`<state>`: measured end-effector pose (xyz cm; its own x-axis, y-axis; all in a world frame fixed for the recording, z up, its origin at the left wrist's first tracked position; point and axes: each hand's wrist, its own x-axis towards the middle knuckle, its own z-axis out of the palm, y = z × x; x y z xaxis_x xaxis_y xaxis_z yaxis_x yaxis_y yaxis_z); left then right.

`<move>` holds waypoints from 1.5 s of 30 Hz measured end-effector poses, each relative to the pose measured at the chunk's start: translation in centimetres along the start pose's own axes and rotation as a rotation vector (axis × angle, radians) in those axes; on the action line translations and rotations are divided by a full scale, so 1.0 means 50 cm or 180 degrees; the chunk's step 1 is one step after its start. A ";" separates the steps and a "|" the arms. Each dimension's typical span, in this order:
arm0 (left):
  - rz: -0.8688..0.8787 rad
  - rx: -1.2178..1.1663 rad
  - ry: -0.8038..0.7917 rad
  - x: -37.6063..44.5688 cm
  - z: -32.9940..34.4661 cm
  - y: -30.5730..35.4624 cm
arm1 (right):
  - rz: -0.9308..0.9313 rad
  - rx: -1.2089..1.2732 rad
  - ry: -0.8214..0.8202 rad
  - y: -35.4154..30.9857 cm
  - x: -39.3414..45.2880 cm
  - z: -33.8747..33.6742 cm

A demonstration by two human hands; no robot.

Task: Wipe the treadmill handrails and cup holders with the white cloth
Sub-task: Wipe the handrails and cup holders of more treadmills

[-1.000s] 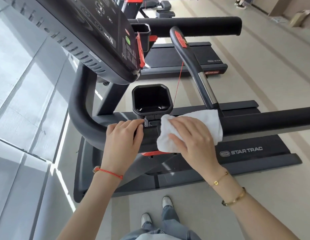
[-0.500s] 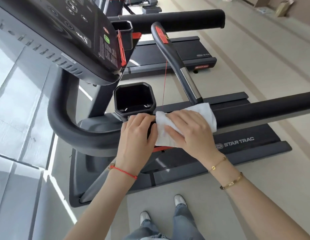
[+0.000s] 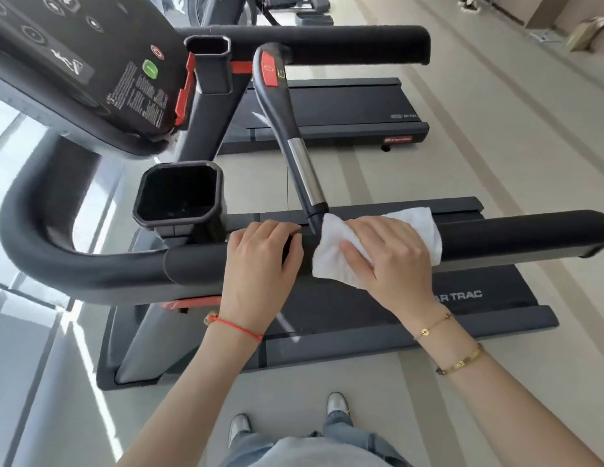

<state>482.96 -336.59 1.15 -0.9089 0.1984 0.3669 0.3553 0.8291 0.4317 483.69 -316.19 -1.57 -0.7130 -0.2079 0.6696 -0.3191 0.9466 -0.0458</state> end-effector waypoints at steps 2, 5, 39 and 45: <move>-0.0051 0.0064 0.0048 0.004 0.019 0.033 | 0.0027 0.0007 0.0046 0.051 -0.012 -0.016; -0.0138 0.0157 0.0086 0.010 0.045 0.074 | 0.0093 0.0045 0.0052 0.122 -0.026 -0.040; -0.0099 0.0494 0.0130 0.019 0.073 0.110 | 0.0911 -0.0275 -0.0032 0.187 -0.007 -0.054; -0.0139 0.0375 -0.0002 0.023 0.072 0.110 | 0.0184 0.0256 0.0047 0.128 -0.022 -0.028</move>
<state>483.07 -329.91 0.97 -0.9231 0.1611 0.3493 0.2872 0.8926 0.3475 483.31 -309.56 -1.58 -0.7225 -0.1492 0.6751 -0.3272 0.9340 -0.1438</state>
